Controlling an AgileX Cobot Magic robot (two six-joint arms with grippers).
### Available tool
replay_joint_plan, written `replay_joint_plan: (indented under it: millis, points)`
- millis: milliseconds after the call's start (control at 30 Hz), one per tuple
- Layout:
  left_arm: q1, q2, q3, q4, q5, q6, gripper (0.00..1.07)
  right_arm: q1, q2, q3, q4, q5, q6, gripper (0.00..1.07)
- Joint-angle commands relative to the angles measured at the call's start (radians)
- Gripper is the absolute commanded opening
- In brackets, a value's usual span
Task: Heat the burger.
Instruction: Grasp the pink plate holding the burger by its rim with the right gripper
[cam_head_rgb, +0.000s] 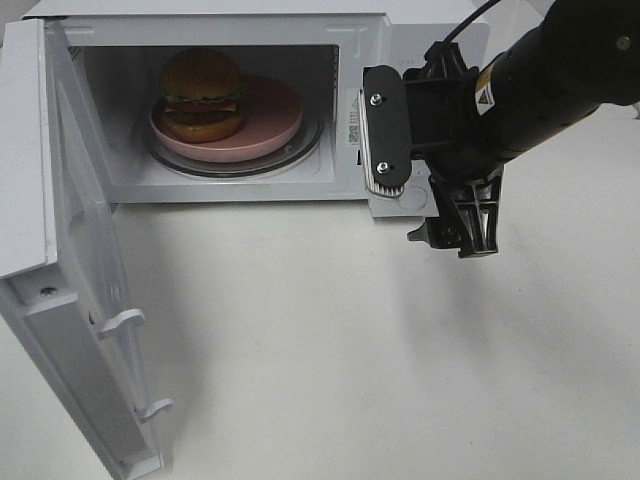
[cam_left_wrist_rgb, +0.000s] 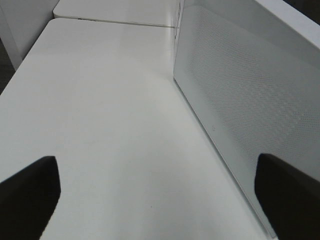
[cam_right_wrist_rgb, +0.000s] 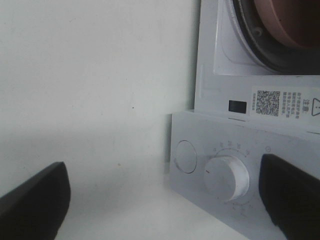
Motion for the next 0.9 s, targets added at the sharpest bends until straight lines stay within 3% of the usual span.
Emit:
replay_joint_plan:
  millis: [33, 233, 500, 900]
  points:
    - [0.001, -0.018, 0.0, -0.005, 0.002, 0.001, 0.98, 0.018, 0.013, -0.006, -0.025, -0.016, -0.02, 1.0]
    - [0.001, -0.018, 0.0, -0.005, 0.002, 0.001, 0.98, 0.076, 0.09, -0.049, -0.108, -0.013, -0.004, 0.98]
    - [0.001, -0.018, 0.0, -0.005, 0.002, 0.001, 0.98, 0.126, 0.225, -0.206, -0.191, -0.014, 0.079, 0.95]
    - [0.001, -0.018, 0.0, -0.005, 0.002, 0.001, 0.98, 0.155, 0.336, -0.334, -0.205, -0.015, 0.079, 0.93]
